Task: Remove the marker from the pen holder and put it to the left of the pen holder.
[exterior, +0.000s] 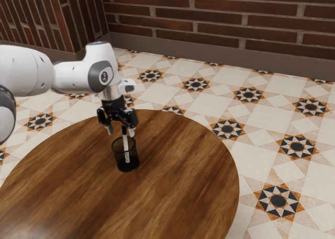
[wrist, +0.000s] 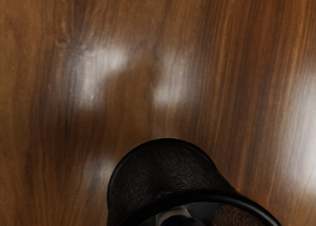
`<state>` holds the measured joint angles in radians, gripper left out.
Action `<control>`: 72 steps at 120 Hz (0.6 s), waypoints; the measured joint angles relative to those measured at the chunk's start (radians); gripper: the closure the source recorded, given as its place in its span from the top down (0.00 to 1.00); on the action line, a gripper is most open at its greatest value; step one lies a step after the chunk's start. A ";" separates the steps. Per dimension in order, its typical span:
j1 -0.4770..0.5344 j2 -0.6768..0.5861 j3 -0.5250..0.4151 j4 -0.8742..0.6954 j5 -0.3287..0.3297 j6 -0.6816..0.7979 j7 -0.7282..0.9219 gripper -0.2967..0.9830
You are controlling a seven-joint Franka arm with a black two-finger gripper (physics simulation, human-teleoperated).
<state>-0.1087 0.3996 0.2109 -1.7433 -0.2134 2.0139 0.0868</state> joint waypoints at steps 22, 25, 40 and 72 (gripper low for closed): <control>0.000 0.027 0.001 0.033 -0.011 0.001 0.007 0.73; 0.000 0.027 0.001 0.033 -0.013 0.001 0.007 0.70; 0.000 0.024 0.001 0.035 -0.018 0.001 0.011 0.52; 0.000 0.016 0.002 0.034 -0.021 0.001 0.016 0.24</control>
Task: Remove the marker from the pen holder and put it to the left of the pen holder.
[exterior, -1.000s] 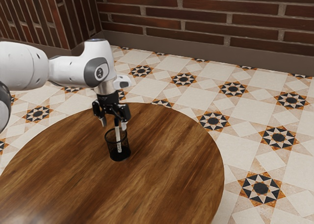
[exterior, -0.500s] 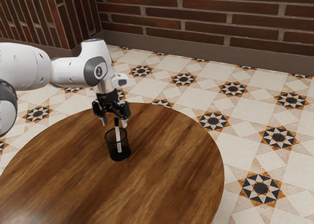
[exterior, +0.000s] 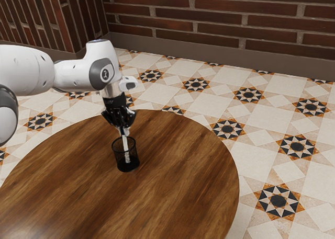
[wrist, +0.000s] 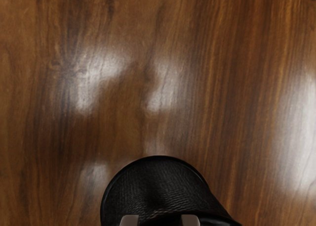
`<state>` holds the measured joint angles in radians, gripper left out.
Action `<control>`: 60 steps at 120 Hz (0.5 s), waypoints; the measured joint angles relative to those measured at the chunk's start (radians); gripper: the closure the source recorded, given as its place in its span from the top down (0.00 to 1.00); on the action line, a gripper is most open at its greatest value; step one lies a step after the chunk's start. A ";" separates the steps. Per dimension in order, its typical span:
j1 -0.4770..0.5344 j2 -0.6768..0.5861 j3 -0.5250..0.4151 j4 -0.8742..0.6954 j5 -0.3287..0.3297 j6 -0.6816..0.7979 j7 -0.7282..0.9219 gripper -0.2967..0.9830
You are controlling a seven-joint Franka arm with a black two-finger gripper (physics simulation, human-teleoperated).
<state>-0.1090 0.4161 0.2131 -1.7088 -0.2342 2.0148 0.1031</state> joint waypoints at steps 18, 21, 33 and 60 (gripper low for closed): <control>0.000 -0.015 0.004 -0.001 0.007 0.000 -0.002 0.20; -0.002 -0.028 0.007 -0.003 0.009 0.000 -0.002 0.19; -0.036 -0.095 0.040 -0.048 0.017 -0.005 -0.006 0.18; -0.059 -0.277 0.047 -0.097 0.039 -0.056 -0.013 0.17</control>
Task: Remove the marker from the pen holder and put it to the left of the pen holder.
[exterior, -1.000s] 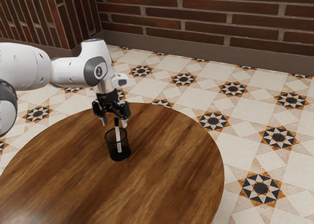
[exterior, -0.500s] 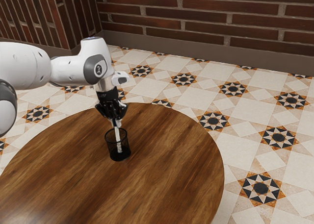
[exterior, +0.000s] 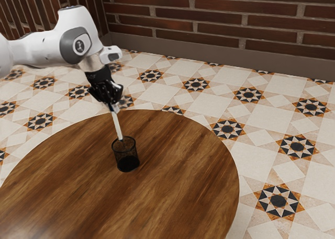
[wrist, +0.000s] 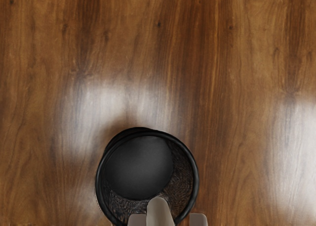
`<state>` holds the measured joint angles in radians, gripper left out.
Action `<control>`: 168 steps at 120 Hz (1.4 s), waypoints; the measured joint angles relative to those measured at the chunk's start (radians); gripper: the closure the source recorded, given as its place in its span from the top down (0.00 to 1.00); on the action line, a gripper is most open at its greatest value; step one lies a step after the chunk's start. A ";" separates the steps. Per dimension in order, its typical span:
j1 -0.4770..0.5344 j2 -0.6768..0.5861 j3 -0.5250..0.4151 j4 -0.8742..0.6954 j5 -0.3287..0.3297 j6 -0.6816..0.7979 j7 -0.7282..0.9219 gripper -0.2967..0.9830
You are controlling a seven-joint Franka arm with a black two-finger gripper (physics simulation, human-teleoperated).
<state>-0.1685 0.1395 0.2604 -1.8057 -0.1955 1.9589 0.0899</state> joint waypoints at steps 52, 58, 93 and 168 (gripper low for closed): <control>0.045 -0.030 0.148 -0.132 0.075 -0.231 0.070 0.16; 0.042 -0.018 0.147 -0.136 0.085 -0.262 0.083 0.16; 0.043 0.153 0.143 -0.028 0.097 -0.350 0.146 0.15; -0.100 -0.123 -0.109 0.070 0.192 -0.320 0.129 0.71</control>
<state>-0.2687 0.0161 0.1519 -1.7358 -0.0039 1.6389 0.2185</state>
